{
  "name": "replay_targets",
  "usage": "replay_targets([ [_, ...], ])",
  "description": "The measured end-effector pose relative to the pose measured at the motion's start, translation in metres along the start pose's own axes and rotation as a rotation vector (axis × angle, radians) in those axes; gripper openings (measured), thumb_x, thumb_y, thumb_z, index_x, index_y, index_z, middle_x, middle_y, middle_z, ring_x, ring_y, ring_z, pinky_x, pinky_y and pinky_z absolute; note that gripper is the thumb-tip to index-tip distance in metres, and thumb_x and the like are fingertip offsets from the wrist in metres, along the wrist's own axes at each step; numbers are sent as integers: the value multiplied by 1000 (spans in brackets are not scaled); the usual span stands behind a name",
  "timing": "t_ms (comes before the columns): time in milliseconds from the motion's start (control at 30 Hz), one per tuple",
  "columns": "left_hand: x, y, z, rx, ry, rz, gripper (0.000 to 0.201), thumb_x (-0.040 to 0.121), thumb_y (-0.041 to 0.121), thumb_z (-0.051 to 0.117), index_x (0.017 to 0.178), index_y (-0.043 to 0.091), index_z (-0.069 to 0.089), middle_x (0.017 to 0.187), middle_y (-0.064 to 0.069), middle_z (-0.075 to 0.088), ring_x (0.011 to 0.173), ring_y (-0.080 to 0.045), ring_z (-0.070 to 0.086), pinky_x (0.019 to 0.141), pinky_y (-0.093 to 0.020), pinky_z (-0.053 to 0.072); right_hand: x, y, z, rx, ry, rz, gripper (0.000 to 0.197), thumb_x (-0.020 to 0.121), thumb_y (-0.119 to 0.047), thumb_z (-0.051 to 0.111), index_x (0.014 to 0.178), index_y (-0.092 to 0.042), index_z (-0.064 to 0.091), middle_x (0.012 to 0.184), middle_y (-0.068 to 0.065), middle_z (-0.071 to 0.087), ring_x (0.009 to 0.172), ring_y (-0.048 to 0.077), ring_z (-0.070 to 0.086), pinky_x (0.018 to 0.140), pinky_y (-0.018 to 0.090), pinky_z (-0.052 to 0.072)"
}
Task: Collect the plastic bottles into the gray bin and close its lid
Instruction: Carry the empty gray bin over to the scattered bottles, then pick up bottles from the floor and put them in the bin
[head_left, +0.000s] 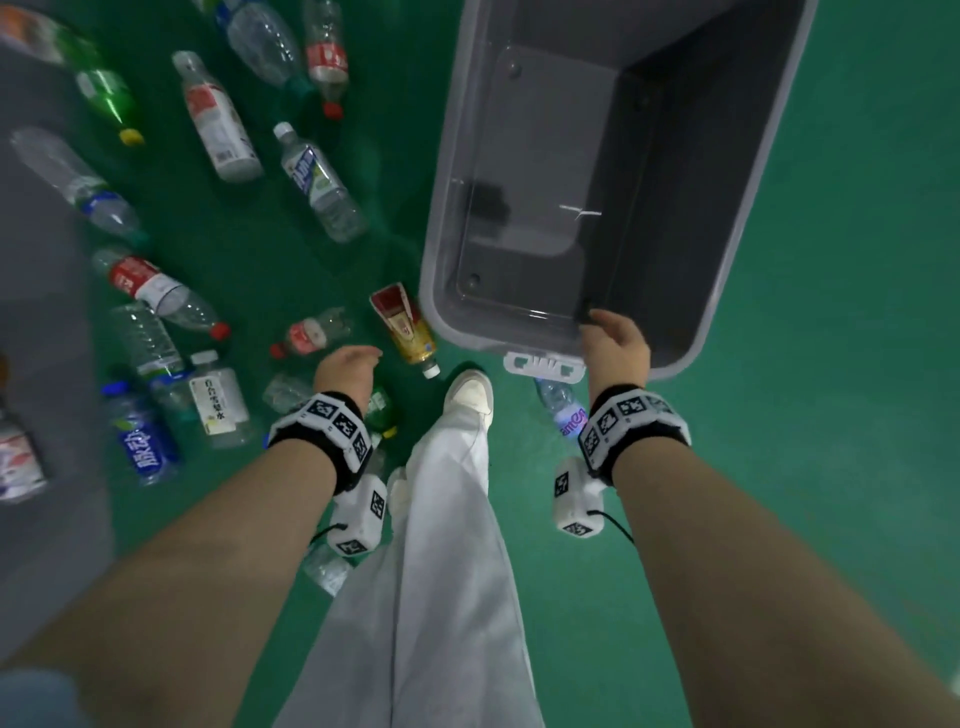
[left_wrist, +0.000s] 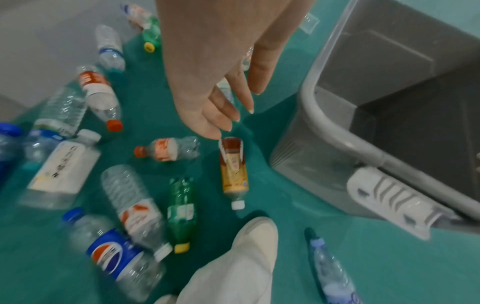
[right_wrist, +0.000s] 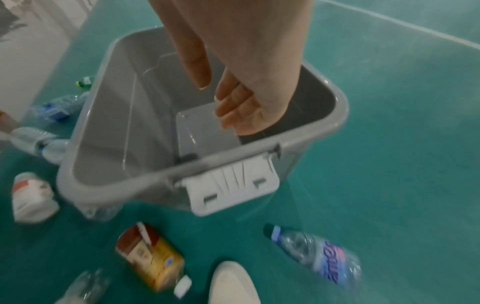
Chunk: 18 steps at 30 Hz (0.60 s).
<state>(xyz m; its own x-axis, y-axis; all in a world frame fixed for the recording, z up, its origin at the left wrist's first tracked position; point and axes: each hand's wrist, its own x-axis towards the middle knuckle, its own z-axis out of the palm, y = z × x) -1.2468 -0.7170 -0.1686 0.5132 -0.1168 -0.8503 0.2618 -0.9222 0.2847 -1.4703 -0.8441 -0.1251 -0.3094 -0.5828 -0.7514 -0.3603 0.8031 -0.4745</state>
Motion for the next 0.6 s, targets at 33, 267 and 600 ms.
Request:
replay_targets([
  [33, 2, -17, -4, 15, -3, -21, 27, 90, 16, 55, 110, 4, 68, 122, -16, 63, 117, -31, 57, 105, -43, 42, -7, 15, 3, -8, -16, 10, 25, 91, -7, 53, 113, -13, 63, 108, 3, 67, 89, 13, 63, 72, 20, 50],
  [267, 27, -97, -7, 201, -48, -126, 31, 95, 14, 49, 114, -6, 63, 119, -26, 61, 109, -40, 59, 98, -43, 47, -8, 119, 10, -289, -113, 47, 25, 91, -16, 53, 114, -18, 64, 107, 3, 68, 81, 15, 62, 76, 32, 57],
  [600, 119, -101, 63, 322, 18, -78, 57, 84, 36, 65, 133, 12, 50, 142, -14, 19, 120, -28, 44, 104, -37, 44, 91, 202, 11, -716, -111, 93, 48, 89, -10, 60, 135, -11, 47, 132, 12, 54, 118, 29, 55, 90, 29, 44],
])
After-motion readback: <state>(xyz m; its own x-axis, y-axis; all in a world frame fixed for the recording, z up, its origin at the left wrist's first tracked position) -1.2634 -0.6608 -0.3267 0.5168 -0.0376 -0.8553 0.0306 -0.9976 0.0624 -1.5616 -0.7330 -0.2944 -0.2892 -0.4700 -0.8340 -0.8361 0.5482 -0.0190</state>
